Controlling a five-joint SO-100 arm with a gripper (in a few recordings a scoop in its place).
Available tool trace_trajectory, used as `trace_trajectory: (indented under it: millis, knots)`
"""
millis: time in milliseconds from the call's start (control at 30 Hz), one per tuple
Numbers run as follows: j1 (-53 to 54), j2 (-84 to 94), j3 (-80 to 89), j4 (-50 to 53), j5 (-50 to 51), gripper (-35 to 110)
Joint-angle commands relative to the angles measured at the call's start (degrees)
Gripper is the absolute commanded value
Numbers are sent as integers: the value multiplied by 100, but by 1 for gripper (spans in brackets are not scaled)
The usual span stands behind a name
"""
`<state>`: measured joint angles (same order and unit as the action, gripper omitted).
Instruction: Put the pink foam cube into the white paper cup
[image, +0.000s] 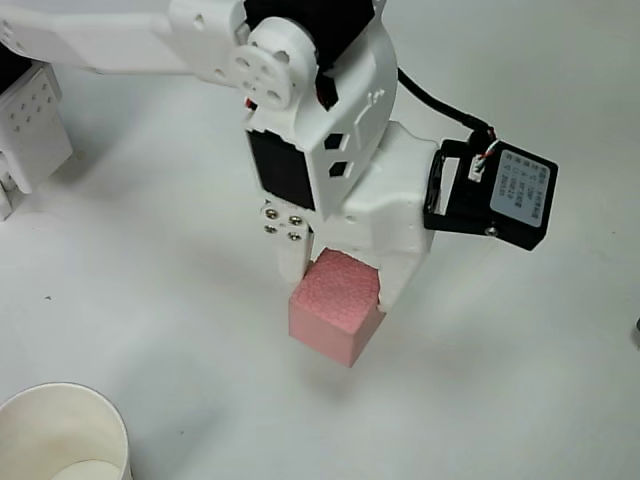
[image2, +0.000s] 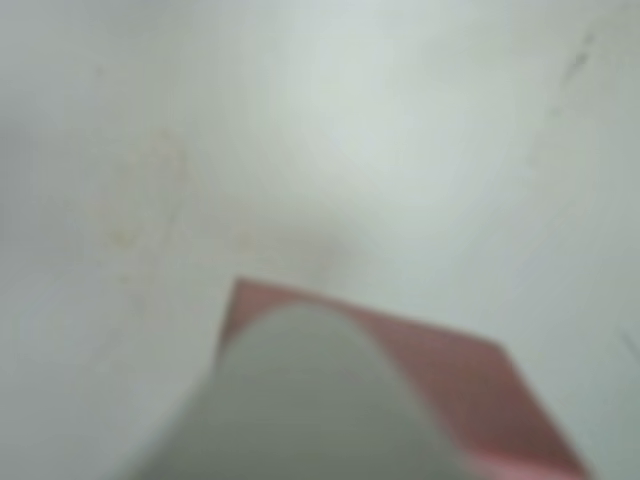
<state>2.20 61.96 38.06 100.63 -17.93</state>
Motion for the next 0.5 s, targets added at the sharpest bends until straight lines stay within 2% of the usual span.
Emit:
trace_trajectory:
  millis: [0,467]
  knots:
    - [290,853,-185,62,-149,17]
    - [914,2320,1301,62,-378,17]
